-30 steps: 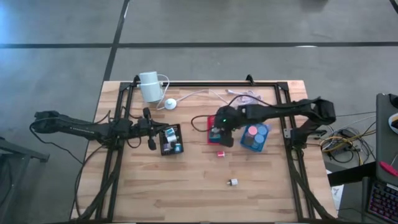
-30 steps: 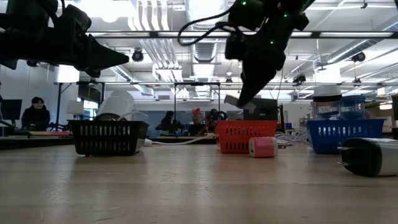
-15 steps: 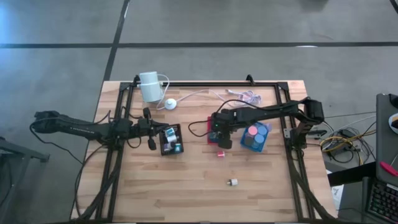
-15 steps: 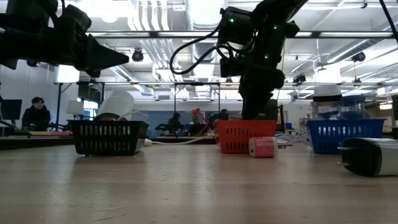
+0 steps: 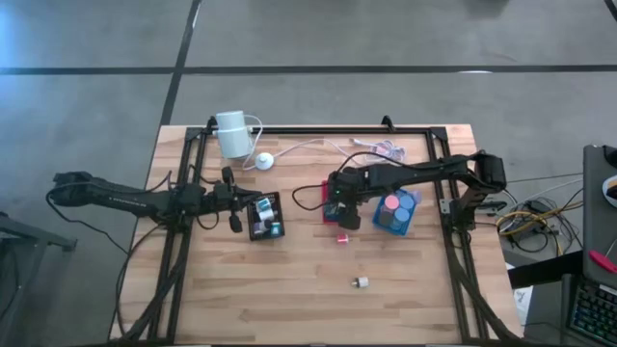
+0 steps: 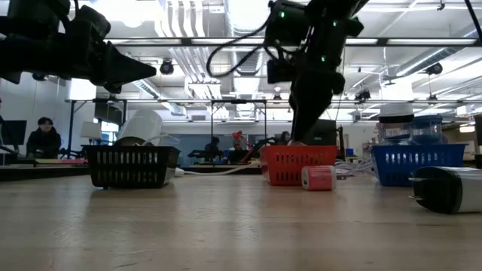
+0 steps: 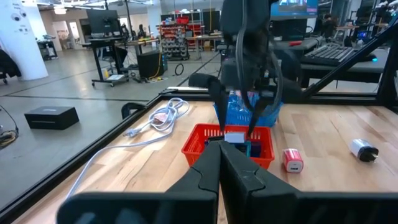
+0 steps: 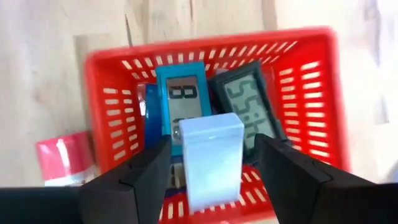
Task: Pick & Place Office items
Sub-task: Put the white digital clock into the red bin, then put the black white charger adapter into the black bin
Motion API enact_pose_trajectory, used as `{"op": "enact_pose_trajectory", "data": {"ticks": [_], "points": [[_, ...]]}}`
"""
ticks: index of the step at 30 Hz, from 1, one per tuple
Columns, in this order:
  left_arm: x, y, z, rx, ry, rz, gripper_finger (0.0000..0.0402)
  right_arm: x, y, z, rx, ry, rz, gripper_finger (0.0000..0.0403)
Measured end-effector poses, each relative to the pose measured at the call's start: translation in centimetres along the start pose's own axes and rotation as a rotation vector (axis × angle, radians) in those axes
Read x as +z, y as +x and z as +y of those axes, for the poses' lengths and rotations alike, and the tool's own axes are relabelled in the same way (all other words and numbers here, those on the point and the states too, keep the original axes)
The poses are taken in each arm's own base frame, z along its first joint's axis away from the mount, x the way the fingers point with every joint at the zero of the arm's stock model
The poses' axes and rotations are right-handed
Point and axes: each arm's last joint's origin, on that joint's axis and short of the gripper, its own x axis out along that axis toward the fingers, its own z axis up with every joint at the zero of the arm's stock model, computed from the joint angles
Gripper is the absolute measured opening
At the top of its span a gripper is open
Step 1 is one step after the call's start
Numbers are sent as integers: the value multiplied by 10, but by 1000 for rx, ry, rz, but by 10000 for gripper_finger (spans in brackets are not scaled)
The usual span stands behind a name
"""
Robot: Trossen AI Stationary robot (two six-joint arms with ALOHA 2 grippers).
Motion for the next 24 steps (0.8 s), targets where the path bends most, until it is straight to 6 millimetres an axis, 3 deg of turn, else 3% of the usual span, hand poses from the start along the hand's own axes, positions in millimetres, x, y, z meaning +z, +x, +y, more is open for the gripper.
{"op": "enact_pose_trajectory", "data": {"ticks": [6, 11, 17, 20, 24], "points": [[0, 0, 0, 0, 19, -2, 10, 6, -47, 5, 19, -46, -116, 230], [0, 0, 0, 0, 18, -3, 10, -5, -104, 25, 63, -145, -431, 214], [2, -1, 0, 1, -14, -12, 10, -48, -154, 43, 152, -219, -833, 182], [3, -1, 0, 1, -28, -19, 10, -74, -164, 46, 198, -234, -951, 156], [3, -1, 0, 1, -30, -18, 10, -107, -162, 45, 249, -235, -1065, 114]]}}
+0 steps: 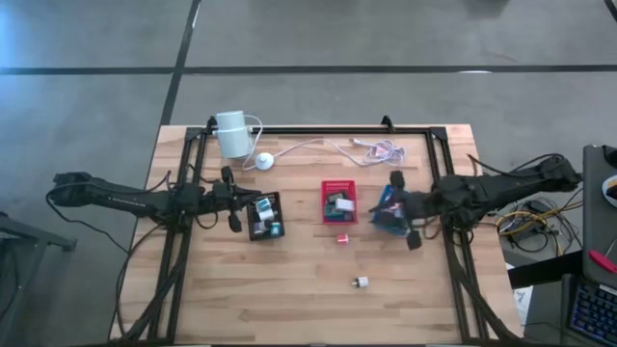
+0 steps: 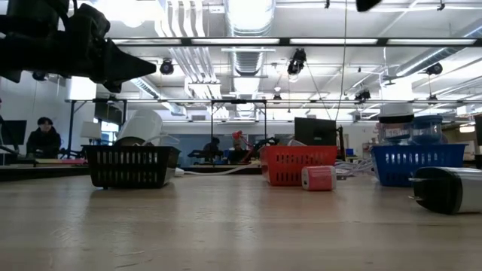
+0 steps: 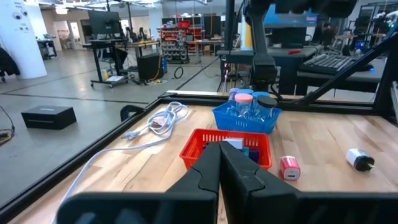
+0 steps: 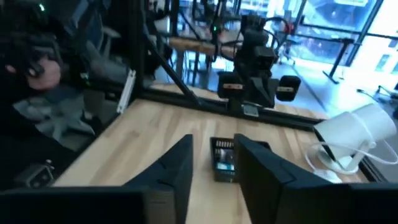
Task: Pick & Place Office items
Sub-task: Put the black white charger adapter into the black bin
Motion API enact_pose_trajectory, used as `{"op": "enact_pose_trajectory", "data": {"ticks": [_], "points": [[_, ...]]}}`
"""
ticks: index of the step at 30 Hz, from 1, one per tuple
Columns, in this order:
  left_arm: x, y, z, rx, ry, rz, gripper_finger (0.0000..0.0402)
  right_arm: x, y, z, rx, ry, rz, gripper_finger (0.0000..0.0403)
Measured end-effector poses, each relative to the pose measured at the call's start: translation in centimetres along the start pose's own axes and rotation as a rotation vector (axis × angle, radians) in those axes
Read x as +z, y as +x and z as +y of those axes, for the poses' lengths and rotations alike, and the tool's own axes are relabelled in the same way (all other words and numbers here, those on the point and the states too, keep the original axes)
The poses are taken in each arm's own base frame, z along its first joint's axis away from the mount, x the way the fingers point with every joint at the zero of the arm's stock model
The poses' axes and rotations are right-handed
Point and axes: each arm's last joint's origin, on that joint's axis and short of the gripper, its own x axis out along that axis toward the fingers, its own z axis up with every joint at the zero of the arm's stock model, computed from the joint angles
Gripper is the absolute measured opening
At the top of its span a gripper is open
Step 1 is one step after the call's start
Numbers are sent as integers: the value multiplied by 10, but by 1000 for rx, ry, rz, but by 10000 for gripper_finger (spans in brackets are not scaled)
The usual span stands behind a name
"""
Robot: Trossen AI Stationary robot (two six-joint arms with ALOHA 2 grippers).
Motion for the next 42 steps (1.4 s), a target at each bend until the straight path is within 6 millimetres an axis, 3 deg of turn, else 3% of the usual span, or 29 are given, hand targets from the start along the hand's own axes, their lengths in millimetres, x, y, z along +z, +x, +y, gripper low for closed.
{"op": "enact_pose_trajectory", "data": {"ticks": [4, 12, 23, 42], "points": [[0, 0, 0, 0, 10, 1, 10, -24, -17, 1, 0, 29, -38, 72], [-1, 0, 0, 0, 17, 3, 10, -66, -32, 3, 9, 7, -146, 11], [-1, 0, 0, 0, 0, 7, 10, -94, -48, 3, 22, 32, -237, 8], [-3, 0, 0, 0, -2, 13, 10, -139, -48, 6, 13, 51, -275, 8]]}}
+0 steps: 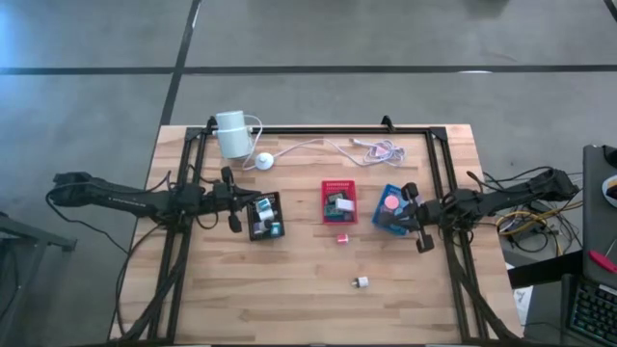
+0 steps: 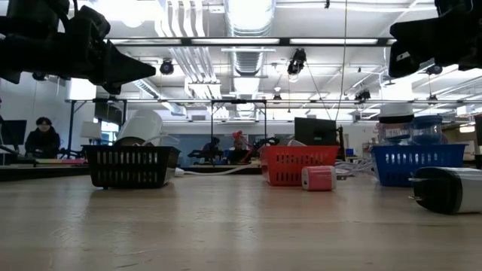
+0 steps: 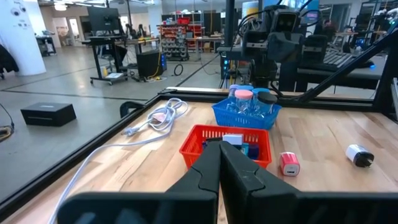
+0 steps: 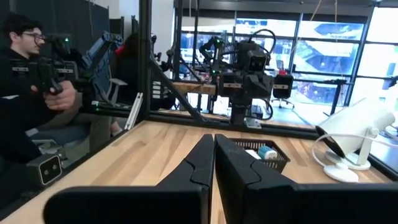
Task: Pick & Place Office items
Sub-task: Put the black white charger adapter into the black bin
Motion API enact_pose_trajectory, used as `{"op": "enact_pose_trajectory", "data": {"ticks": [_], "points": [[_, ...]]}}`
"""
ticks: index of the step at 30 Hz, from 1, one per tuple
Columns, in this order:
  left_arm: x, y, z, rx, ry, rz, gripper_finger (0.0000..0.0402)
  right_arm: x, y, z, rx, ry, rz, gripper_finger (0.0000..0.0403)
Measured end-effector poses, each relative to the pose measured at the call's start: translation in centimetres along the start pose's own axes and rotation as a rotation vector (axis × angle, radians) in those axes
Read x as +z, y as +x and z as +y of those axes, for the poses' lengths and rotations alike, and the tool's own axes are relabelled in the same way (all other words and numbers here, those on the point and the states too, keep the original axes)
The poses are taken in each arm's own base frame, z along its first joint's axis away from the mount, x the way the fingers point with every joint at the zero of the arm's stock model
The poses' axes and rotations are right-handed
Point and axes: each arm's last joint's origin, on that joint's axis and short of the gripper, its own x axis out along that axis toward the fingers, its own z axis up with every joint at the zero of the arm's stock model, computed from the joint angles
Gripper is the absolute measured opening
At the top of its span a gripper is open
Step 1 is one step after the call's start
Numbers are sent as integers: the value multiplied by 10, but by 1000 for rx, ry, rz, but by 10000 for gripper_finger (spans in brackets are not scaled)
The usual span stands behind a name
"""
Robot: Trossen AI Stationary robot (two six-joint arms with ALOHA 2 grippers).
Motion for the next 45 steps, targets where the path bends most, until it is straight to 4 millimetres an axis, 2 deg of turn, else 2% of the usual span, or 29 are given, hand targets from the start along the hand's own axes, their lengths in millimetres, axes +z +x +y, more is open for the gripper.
{"op": "enact_pose_trajectory", "data": {"ticks": [13, 16, 20, 25, 31, 36, 45], "points": [[0, 0, 0, 0, 5, 2, 10, 0, 0, 0, -5, 1, 5, 8], [0, 0, 0, 0, 5, 3, 10, 9, 4, 1, 4, 26, 47, 8], [0, 0, 0, 0, -3, 4, 10, 28, 17, 7, 43, 24, 192, 8], [-1, 0, 0, 0, -25, 5, 10, 54, 40, 14, 6, 54, 449, 8], [-1, 0, 0, 0, -41, 5, 10, 61, 75, 26, -36, 133, 738, 13], [-1, 0, 0, 0, -56, 5, 10, 50, 103, 39, -43, 165, 944, 54], [-1, 0, 0, 0, -58, 5, 10, 24, 145, 69, 33, 188, 1117, 180]]}}
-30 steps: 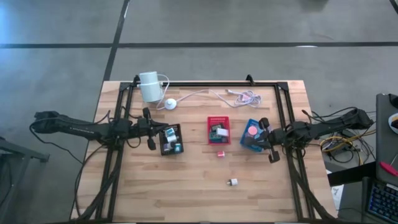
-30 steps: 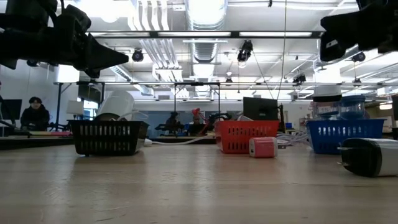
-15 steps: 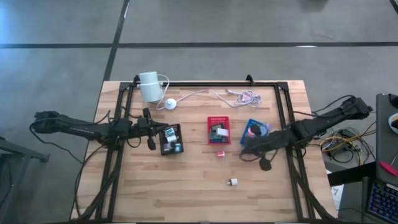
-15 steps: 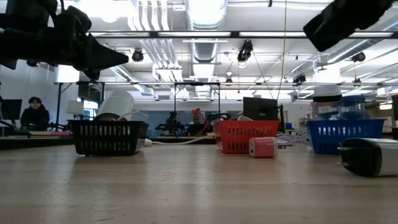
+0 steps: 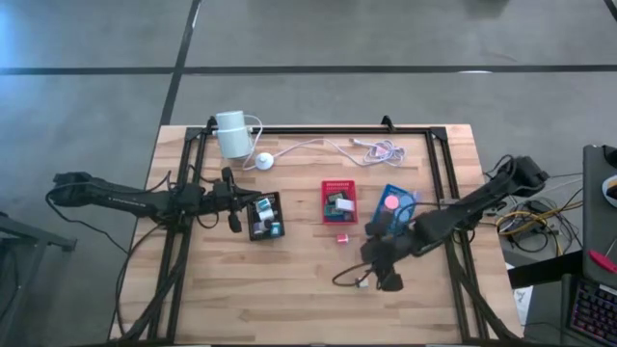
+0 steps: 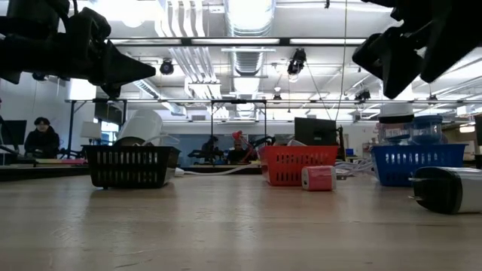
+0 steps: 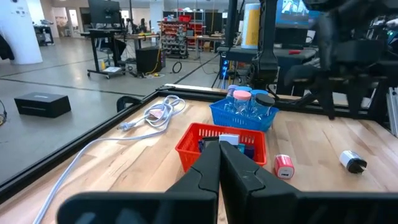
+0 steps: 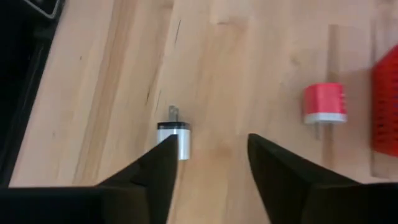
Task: Pick & Place Office items
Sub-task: Put the black white charger adapter into the black bin
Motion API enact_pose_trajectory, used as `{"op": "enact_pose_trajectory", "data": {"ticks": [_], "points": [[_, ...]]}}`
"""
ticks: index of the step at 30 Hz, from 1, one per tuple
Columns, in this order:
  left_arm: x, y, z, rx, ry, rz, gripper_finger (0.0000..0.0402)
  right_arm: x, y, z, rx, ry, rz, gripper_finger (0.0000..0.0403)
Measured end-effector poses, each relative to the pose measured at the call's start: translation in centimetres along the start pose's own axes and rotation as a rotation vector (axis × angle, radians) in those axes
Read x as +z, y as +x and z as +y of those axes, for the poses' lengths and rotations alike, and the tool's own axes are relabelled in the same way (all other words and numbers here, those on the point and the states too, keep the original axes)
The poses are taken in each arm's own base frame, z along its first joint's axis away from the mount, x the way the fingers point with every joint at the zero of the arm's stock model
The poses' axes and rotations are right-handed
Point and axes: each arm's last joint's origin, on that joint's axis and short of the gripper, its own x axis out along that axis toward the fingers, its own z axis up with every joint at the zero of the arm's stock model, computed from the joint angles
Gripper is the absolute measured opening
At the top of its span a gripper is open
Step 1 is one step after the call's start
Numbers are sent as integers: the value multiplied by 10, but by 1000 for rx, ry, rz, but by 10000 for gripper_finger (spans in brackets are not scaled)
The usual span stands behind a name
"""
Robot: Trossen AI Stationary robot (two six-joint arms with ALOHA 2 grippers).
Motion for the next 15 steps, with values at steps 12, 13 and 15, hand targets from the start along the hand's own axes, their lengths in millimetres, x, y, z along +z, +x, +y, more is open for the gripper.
{"op": "enact_pose_trajectory", "data": {"ticks": [12, 13, 15], "points": [[0, 0, 0, 0, 3, 1, 10, 13, 37, 26, -17, 27, 134, 300], [0, 0, 0, 0, 3, 2, 10, 13, 41, 29, -18, 32, 141, 304], [-1, 0, 0, 0, 4, 6, 10, 12, 48, 34, -27, 42, 172, 308]]}}
